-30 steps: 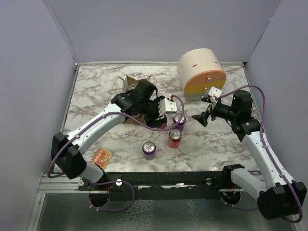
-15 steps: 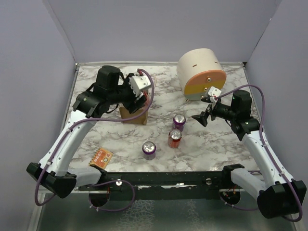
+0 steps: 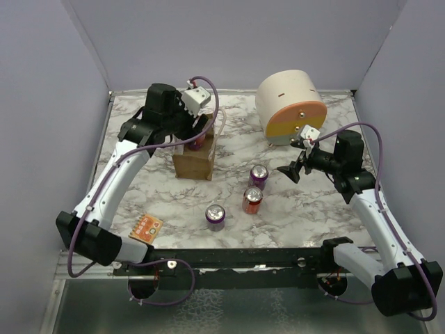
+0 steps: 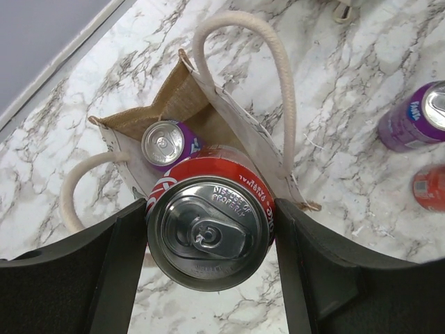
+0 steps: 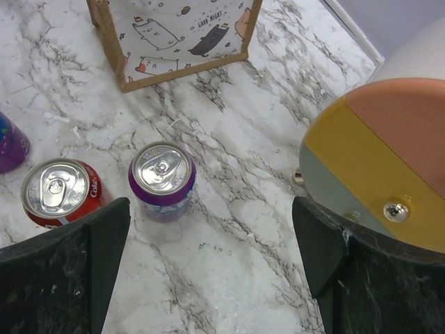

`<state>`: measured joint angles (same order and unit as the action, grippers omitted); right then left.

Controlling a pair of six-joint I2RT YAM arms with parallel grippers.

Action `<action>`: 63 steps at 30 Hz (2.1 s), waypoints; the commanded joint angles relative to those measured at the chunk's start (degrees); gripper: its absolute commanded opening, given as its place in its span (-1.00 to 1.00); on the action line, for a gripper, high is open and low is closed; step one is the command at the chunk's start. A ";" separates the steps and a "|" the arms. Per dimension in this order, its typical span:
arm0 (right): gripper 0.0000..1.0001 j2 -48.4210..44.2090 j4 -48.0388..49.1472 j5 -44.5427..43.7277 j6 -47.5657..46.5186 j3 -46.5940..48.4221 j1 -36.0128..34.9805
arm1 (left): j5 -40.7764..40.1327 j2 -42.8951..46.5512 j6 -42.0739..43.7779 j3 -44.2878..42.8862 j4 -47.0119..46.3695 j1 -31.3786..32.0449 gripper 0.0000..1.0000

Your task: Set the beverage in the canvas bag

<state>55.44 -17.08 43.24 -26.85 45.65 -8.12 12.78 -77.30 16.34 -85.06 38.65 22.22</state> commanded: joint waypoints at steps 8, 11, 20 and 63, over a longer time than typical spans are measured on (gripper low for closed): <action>0.99 -1.38 0.48 -0.52 -0.47 -0.45 0.30 | -4.45 -9.17 -1.72 -5.72 -7.06 0.11 -1.00; 0.99 -1.45 0.48 -0.43 -0.40 -0.47 0.30 | -4.42 -11.59 -1.92 -5.99 -6.70 0.11 -1.00; 0.99 -1.52 0.49 -0.38 -0.49 -0.55 0.30 | -2.71 -14.90 -5.17 -2.68 -8.74 0.11 -1.00; 0.99 -1.81 0.43 0.32 -0.48 -0.53 0.30 | -10.17 -23.39 -3.45 3.46 -10.94 -1.43 -1.00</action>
<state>54.61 -17.10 43.27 -26.87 45.56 -8.12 2.96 -100.84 14.17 -80.42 31.55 21.76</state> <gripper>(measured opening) 0.995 0.682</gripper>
